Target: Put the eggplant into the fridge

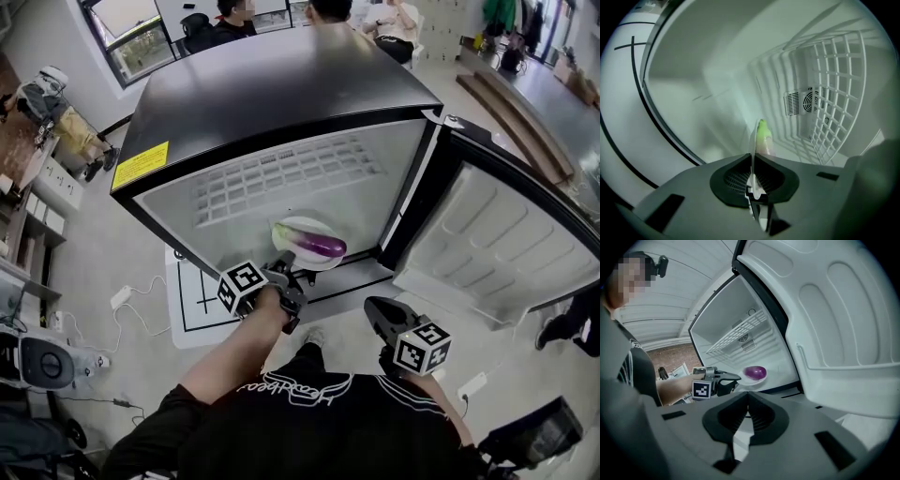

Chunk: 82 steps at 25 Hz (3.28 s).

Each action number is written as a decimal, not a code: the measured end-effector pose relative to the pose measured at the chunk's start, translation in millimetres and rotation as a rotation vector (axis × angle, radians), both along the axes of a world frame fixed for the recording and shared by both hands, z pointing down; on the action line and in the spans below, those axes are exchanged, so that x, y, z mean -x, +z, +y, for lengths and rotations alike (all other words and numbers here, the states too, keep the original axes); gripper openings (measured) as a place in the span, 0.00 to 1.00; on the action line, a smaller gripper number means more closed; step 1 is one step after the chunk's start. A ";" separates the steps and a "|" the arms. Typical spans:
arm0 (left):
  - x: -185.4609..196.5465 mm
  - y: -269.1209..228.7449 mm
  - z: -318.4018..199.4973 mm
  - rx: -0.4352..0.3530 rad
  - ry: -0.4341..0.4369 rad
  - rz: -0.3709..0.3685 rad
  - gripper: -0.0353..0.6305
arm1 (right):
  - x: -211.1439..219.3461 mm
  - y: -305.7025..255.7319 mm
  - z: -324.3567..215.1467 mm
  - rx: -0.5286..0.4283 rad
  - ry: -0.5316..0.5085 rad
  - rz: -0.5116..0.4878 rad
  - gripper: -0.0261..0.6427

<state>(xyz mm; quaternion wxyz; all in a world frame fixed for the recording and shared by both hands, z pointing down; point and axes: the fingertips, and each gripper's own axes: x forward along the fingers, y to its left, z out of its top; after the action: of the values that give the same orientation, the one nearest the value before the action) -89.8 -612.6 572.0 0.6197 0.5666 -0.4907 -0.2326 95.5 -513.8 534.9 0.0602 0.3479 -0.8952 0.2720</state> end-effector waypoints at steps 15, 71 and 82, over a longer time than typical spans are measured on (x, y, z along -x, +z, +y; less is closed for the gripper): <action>5.2 19.5 -42.4 0.056 -0.065 0.031 0.09 | -4.7 10.2 -9.7 0.024 0.032 -0.005 0.05; -92.1 -59.0 144.2 -0.386 0.496 -0.522 0.07 | -39.1 -16.5 76.0 -0.030 -0.014 -0.010 0.05; -114.4 -103.5 223.5 -0.799 0.813 -0.674 0.06 | -14.1 -34.9 112.1 -0.104 -0.136 -0.048 0.05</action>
<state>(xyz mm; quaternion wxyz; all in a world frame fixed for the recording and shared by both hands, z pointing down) 24.6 -389.1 468.5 0.2126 0.9348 -0.2808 0.0455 109.6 -401.8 500.0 0.0389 0.2822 -0.9308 0.2289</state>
